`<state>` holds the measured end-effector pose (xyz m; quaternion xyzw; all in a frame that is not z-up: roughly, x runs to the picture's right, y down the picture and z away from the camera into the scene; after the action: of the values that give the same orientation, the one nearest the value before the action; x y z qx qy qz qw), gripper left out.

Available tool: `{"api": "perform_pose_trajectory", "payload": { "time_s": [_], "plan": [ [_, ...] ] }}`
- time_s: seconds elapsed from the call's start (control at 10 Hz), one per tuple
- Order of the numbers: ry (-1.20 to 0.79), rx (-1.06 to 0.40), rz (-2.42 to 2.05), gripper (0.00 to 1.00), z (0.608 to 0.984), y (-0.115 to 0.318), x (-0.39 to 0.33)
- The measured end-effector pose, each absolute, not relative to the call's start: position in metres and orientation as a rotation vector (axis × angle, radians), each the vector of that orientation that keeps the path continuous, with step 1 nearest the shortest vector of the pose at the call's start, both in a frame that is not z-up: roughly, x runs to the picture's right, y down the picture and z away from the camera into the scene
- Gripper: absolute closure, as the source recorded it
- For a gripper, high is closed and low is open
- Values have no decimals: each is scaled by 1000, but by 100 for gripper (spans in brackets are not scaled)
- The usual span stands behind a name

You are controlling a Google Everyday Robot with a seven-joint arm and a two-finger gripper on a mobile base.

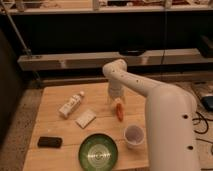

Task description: Place the pepper on the white sponge

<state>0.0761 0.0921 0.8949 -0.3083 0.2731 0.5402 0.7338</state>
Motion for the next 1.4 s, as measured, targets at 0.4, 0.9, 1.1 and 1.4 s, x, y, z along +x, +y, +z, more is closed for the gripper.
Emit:
{"api": "perform_pose_trajectory", "payload": {
  "time_s": [0.4, 0.9, 1.1, 1.4],
  "plan": [
    [613, -706, 1157, 39, 900, 109, 77],
    [636, -740, 1128, 39, 906, 125, 81],
    [637, -757, 1133, 39, 909, 128, 86],
    [643, -766, 1132, 39, 914, 132, 86]
  ]
}}
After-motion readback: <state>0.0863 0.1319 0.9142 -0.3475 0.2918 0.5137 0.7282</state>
